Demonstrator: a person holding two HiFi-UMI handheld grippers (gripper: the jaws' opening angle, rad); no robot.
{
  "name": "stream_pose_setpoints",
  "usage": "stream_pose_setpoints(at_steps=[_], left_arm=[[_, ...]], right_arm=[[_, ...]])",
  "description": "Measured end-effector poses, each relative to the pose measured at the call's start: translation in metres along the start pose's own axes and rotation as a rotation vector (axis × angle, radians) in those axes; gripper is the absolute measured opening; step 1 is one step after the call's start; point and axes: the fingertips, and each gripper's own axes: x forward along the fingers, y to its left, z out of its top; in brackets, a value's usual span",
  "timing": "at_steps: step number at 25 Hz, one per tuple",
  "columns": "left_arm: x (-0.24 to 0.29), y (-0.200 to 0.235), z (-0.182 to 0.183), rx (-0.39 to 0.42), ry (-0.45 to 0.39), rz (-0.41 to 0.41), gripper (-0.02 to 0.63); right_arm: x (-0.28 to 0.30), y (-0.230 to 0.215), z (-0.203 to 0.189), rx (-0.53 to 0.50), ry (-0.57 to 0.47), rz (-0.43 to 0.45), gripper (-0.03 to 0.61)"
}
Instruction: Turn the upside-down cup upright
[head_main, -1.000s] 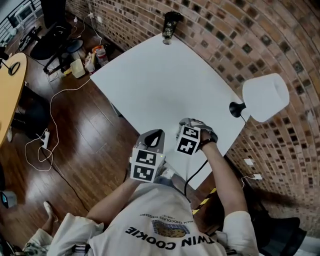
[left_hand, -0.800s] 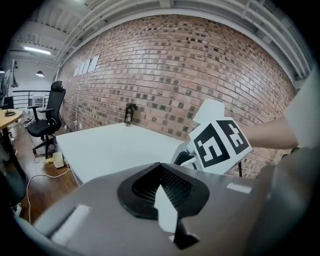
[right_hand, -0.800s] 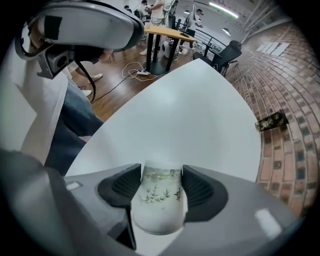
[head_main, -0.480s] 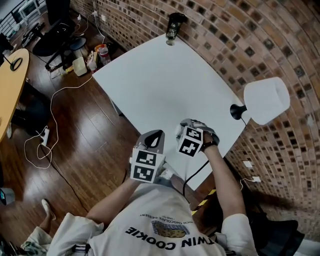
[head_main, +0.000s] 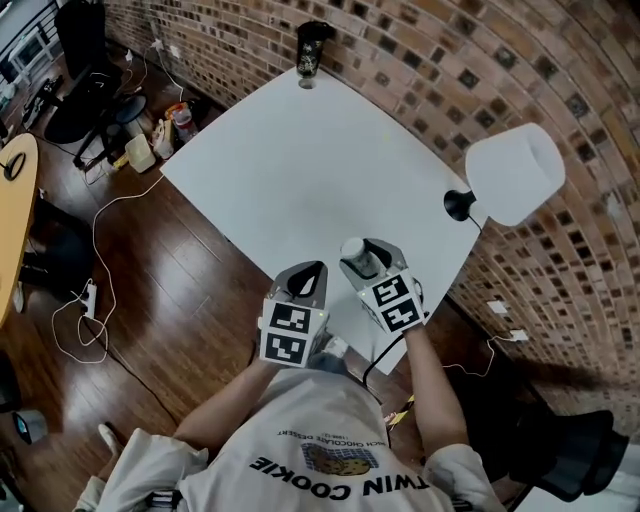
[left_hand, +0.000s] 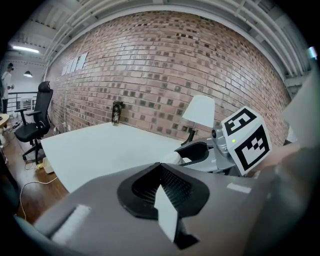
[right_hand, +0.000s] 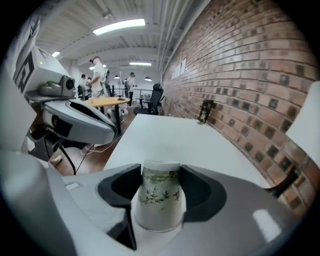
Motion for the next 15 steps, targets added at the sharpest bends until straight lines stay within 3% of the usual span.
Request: stream_pose_setpoints(at_steps=[8,15], left_arm=[[0.008,-0.017,0.002,0.038,0.018,-0.03,0.003],[0.008,-0.021,0.001,0.062,0.03,-0.037,0.003]], right_arm=[[-0.018,-0.019,0.005,0.221,-0.344,-0.169,0.249],[-0.011,-0.015,-0.019,0.316,-0.396,-0.25,0.249]])
